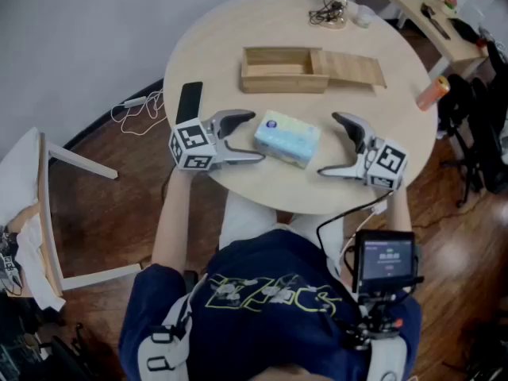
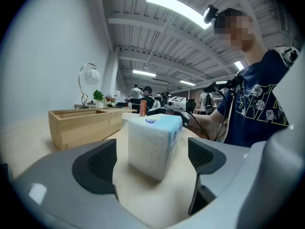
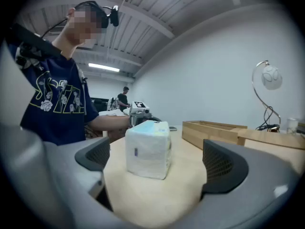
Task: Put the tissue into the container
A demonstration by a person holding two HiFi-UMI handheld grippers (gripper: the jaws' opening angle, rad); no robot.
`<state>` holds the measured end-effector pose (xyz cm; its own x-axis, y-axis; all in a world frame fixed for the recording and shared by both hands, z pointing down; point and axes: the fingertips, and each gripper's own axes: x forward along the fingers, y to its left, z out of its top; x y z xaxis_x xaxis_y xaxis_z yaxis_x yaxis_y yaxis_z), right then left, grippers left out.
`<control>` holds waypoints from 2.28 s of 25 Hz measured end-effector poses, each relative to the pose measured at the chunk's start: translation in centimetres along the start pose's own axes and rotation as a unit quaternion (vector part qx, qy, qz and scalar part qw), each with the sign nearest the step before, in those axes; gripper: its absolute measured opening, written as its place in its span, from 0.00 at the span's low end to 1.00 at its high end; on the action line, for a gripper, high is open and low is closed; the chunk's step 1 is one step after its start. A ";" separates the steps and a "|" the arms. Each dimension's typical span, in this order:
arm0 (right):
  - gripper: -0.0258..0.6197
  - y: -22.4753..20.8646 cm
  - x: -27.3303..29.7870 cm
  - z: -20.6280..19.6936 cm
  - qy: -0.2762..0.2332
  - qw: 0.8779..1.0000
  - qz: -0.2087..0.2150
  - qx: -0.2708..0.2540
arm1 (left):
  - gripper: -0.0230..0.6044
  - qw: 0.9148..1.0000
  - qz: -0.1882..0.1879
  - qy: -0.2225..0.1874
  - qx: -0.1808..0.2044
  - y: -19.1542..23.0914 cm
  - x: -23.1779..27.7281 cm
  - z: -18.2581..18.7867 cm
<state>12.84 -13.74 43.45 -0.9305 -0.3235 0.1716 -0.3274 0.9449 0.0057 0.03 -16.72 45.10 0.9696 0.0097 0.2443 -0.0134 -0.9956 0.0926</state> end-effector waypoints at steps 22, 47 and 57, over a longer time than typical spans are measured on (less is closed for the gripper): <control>0.62 -15.3 11.0 12.4 0.067 0.985 0.141 -0.068 | 0.75 0.988 0.151 0.005 -0.023 16.3 0.0 12.9; 0.50 -5.1 2.5 4.8 -0.024 0.995 -0.091 -0.036 | 0.58 0.988 0.040 -0.142 0.038 -3.4 -0.9 8.3; 0.03 -2.3 5.1 -0.5 0.040 0.994 -0.079 0.060 | 0.04 0.994 0.105 -0.036 -0.014 -0.3 2.8 2.0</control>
<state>8.90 -17.52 44.80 -0.8509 -0.4585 0.2565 -0.4909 0.8678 -0.0774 3.22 -16.55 43.86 0.9597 -0.2061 0.1912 -0.2236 -0.9718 0.0748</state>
